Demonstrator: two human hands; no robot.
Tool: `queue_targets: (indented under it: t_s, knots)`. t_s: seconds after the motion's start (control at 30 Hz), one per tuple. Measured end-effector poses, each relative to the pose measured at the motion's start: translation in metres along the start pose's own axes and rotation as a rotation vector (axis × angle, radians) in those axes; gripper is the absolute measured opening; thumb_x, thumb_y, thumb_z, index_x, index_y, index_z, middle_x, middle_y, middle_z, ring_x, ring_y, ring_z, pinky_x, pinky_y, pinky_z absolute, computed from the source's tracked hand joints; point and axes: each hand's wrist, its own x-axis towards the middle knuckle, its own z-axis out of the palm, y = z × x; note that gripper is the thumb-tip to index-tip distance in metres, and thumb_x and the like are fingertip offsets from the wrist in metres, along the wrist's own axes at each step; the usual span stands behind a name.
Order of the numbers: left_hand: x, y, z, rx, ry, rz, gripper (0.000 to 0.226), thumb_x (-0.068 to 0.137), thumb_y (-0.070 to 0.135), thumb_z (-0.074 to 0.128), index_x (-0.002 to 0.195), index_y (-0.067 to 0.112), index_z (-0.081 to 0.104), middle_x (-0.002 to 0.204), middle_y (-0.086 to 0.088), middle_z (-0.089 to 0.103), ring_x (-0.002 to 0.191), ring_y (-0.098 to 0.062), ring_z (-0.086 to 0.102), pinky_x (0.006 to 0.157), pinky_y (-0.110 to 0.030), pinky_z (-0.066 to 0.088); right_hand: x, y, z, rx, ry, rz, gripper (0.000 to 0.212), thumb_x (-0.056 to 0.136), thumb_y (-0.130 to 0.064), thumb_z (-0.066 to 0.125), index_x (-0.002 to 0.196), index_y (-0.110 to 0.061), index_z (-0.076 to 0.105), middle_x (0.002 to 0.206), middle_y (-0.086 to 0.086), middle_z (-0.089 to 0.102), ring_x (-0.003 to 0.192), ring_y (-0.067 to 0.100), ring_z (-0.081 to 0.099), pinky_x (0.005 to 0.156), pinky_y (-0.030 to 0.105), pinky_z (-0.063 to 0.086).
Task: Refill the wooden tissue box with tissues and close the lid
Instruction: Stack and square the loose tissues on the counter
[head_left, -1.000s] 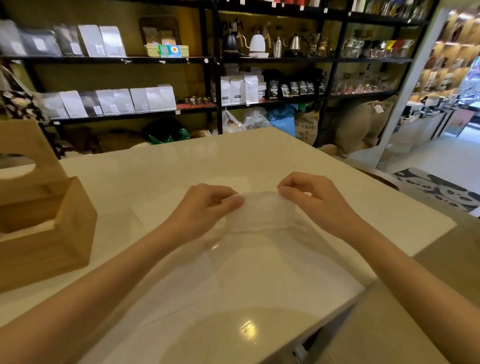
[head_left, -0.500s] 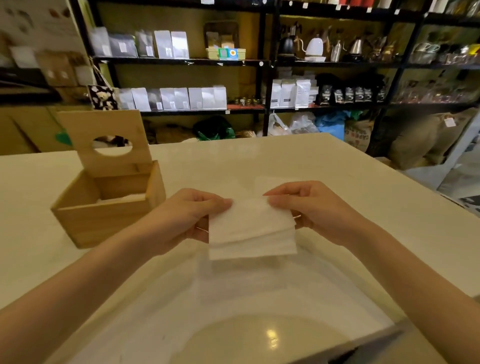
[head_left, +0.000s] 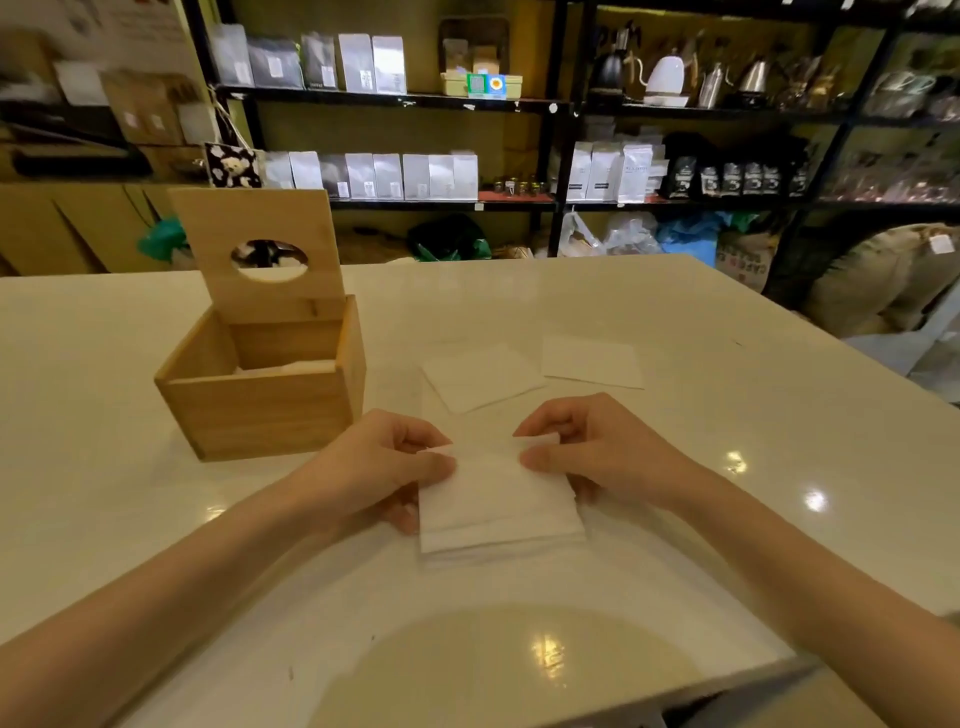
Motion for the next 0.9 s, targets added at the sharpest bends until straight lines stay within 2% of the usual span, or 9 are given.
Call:
queue_targets:
  t_s: [0.07,0.13,0.27,0.33,0.43,0.57,0.7,0.8,0.9]
  knots:
    - [-0.002,0.001,0.001,0.169,0.093,0.080,0.009,0.083,0.017,0.062,0.083,0.013,0.070,0.070,-0.006,0.067,0.047,-0.011,0.056,0.038,-0.019,0.045,0.001,0.002,0.001,-0.178,0.029,-0.068,0.009,0.077,-0.015,0.067,0.080,-0.023,0.068,0.081,0.004,0.069,0.064,0.010,0.057,0.058,0.027,0.047]
    - [-0.004,0.001,0.002,0.332,0.167,0.175,0.007,0.082,0.020,0.063,0.081,0.018,0.069,0.075,0.000,0.069,0.043,-0.004,0.055,0.042,-0.016,0.042,0.000,0.005,0.003,-0.304,0.044,-0.128,0.011,0.076,-0.017,0.067,0.082,-0.025,0.067,0.087,-0.004,0.068,0.066,0.001,0.053,0.066,0.023,0.046]
    - [-0.004,-0.003,0.001,0.709,0.200,0.228,0.024,0.079,0.030,0.064,0.103,0.028,0.062,0.102,0.009,0.053,0.069,-0.001,0.044,0.068,-0.019,0.040,0.000,0.009,0.005,-0.524,0.068,-0.206,0.022,0.076,-0.029,0.066,0.098,-0.028,0.062,0.098,-0.011,0.058,0.075,-0.005,0.046,0.075,0.028,0.044]
    - [0.000,-0.001,-0.002,0.729,0.182,0.230,0.031,0.079,0.034,0.064,0.109,0.029,0.058,0.106,0.009,0.048,0.072,-0.001,0.042,0.073,-0.021,0.039,0.002,0.009,0.001,-0.630,0.025,-0.227,0.028,0.079,-0.037,0.062,0.106,-0.031,0.057,0.104,-0.016,0.051,0.083,-0.010,0.043,0.077,0.025,0.043]
    - [0.010,0.011,-0.006,0.654,0.213,0.299,0.029,0.081,0.036,0.060,0.108,0.027,0.059,0.108,0.007,0.051,0.077,-0.003,0.048,0.074,-0.023,0.043,0.012,0.004,-0.010,-0.675,-0.018,-0.257,0.028,0.085,-0.038,0.057,0.111,-0.028,0.056,0.106,-0.015,0.050,0.090,-0.002,0.046,0.074,0.020,0.039]
    - [0.037,0.021,-0.004,0.627,0.303,0.444,0.025,0.088,0.031,0.052,0.111,0.024,0.060,0.115,0.003,0.054,0.091,-0.008,0.054,0.077,-0.020,0.044,0.041,0.000,-0.024,-0.716,0.149,-0.366,0.023,0.090,-0.026,0.053,0.112,-0.022,0.060,0.110,-0.005,0.063,0.101,0.010,0.051,0.084,0.027,0.043]
    - [0.066,0.012,0.003,0.782,0.313,0.456,0.040,0.092,0.032,0.044,0.130,0.023,0.045,0.141,0.002,0.043,0.128,-0.015,0.038,0.104,-0.028,0.031,0.066,0.018,-0.030,-0.789,0.185,-0.406,0.031,0.090,-0.015,0.051,0.120,-0.018,0.058,0.123,0.001,0.062,0.119,0.020,0.049,0.097,0.037,0.040]
    - [0.080,0.002,0.005,0.878,0.273,0.402,0.048,0.093,0.037,0.039,0.138,0.020,0.035,0.149,0.001,0.033,0.137,-0.015,0.027,0.112,-0.030,0.021,0.076,0.029,-0.030,-0.821,0.109,-0.360,0.041,0.088,-0.019,0.049,0.129,-0.019,0.050,0.138,0.002,0.050,0.133,0.019,0.036,0.109,0.035,0.027]
    - [0.086,-0.004,0.007,0.918,0.227,0.382,0.050,0.093,0.039,0.036,0.139,0.018,0.033,0.151,0.001,0.030,0.139,-0.012,0.022,0.115,-0.030,0.015,0.081,0.038,-0.031,-0.816,0.103,-0.336,0.042,0.087,-0.030,0.045,0.127,-0.023,0.052,0.139,-0.002,0.050,0.135,0.015,0.033,0.111,0.034,0.023]
